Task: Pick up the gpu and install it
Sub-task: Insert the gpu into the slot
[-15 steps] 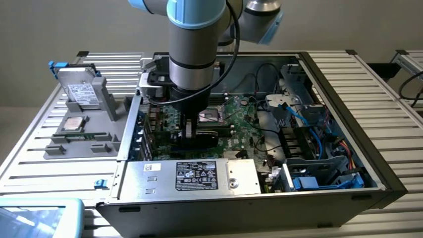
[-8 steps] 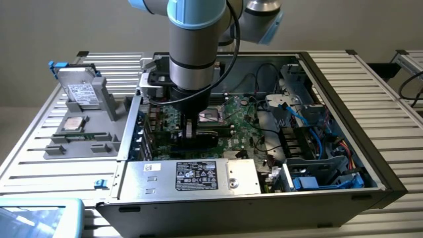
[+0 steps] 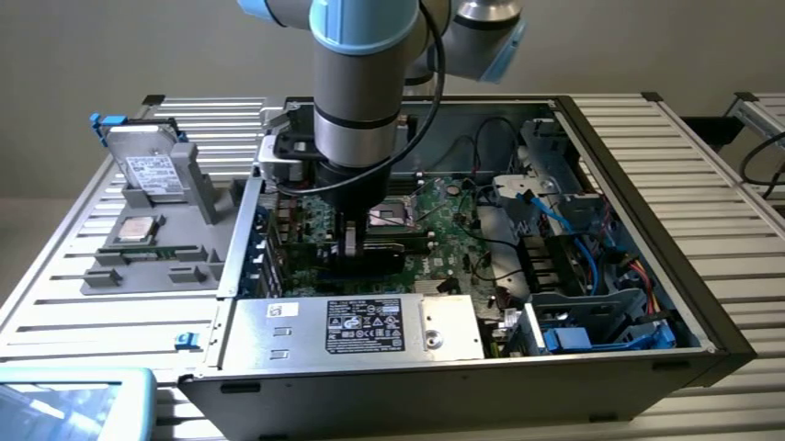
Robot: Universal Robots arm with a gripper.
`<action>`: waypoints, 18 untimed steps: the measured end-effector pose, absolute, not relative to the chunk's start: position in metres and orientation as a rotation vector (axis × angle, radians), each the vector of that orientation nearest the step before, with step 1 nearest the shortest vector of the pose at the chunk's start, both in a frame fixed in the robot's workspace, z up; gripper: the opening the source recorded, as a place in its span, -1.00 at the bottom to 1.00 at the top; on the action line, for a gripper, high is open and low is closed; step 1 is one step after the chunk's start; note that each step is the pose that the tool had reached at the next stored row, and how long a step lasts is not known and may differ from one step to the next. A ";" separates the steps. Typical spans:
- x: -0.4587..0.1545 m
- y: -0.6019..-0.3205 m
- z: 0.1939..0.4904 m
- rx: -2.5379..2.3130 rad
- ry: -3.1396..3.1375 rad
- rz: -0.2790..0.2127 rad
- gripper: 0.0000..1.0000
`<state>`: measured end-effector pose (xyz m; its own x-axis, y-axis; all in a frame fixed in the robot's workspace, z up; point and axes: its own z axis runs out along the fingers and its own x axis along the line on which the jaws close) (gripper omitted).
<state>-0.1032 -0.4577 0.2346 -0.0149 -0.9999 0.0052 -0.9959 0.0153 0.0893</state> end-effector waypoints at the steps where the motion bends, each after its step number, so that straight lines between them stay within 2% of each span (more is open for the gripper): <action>1: -0.103 -0.458 0.235 2.157 -2.190 -0.092 -0.43; 18: -0.103 -0.458 0.234 2.157 -2.190 -0.092 -0.43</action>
